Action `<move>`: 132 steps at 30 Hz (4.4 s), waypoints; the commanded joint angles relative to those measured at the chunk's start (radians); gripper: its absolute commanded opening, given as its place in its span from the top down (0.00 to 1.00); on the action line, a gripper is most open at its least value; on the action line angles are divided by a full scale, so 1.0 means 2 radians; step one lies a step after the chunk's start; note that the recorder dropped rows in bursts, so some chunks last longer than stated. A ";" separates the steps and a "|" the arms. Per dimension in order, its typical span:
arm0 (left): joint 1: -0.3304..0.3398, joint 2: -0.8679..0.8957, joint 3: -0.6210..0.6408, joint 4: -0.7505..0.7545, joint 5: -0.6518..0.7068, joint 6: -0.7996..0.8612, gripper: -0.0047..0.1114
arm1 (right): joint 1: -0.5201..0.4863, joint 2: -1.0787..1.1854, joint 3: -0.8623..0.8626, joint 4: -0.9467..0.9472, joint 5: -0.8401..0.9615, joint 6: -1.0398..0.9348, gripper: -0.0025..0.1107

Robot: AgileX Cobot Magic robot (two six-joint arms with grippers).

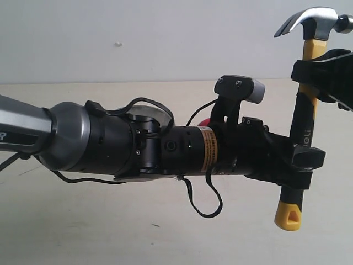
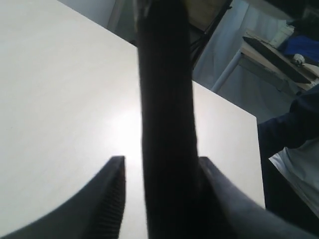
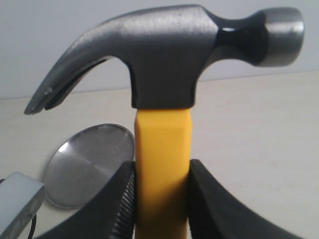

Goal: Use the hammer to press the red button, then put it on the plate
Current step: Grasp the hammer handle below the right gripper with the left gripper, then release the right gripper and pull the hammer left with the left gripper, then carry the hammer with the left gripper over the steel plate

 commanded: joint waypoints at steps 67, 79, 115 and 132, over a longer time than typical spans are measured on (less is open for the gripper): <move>0.050 -0.271 0.195 0.018 0.287 0.040 0.96 | 0.001 -0.408 0.302 0.060 -0.263 -0.217 0.98; 0.050 -0.254 0.194 0.017 0.293 0.040 0.96 | 0.001 -0.491 0.302 0.061 -0.159 -0.212 0.98; 0.050 -0.183 0.134 0.021 0.316 0.018 0.96 | 0.001 -0.491 0.302 0.177 0.122 -0.216 0.98; 0.050 -0.182 0.113 0.018 0.353 0.020 0.96 | 0.001 -0.491 0.302 0.179 0.122 -0.216 0.98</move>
